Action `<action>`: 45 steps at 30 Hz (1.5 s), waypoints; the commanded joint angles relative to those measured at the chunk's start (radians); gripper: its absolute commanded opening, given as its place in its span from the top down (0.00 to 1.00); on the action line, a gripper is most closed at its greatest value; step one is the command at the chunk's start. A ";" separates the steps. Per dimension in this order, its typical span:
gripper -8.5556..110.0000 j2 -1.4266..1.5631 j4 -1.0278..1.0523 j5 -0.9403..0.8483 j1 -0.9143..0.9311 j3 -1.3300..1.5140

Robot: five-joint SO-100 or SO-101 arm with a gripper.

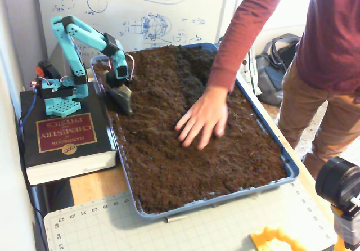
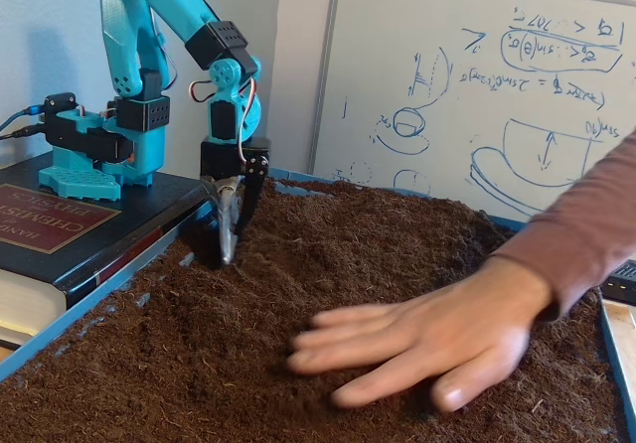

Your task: Build a berm.

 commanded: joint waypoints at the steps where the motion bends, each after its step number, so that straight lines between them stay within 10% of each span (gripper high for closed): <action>1: 0.92 -0.023 -0.176 0.008 0.071 -0.009; 25: 0.93 -0.641 -0.387 0.186 -0.101 -0.589; 45: 0.93 -0.229 -0.387 0.190 -0.121 -0.635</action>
